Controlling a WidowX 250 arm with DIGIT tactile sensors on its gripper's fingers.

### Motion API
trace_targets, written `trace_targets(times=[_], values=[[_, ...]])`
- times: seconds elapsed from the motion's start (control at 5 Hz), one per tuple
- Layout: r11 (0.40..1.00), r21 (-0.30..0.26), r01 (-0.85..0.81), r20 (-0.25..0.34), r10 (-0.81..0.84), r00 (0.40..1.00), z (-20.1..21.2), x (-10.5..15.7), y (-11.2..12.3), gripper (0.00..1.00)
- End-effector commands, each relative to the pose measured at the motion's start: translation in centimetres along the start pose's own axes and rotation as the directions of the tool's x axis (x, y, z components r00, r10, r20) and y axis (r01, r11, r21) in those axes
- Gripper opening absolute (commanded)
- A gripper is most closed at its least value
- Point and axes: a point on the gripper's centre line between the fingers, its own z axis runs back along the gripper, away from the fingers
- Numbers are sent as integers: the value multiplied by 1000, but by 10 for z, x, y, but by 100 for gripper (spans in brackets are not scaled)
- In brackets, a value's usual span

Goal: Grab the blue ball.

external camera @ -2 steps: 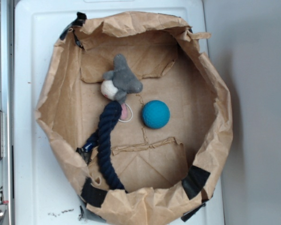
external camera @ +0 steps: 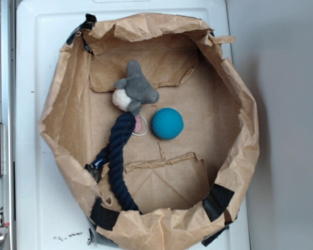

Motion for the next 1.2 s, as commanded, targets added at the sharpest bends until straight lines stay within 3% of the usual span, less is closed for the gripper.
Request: trace_targets(times=[0.0, 0.2, 0.8, 1.0], values=[[998, -20, -63, 51, 64, 997, -10, 67, 10, 100], [991, -6, -133, 57, 133, 989, -12, 67, 33, 100], [991, -6, -133, 57, 133, 989, -12, 67, 33, 100], [987, -9, -162, 62, 162, 985, -33, 91, 31, 100]])
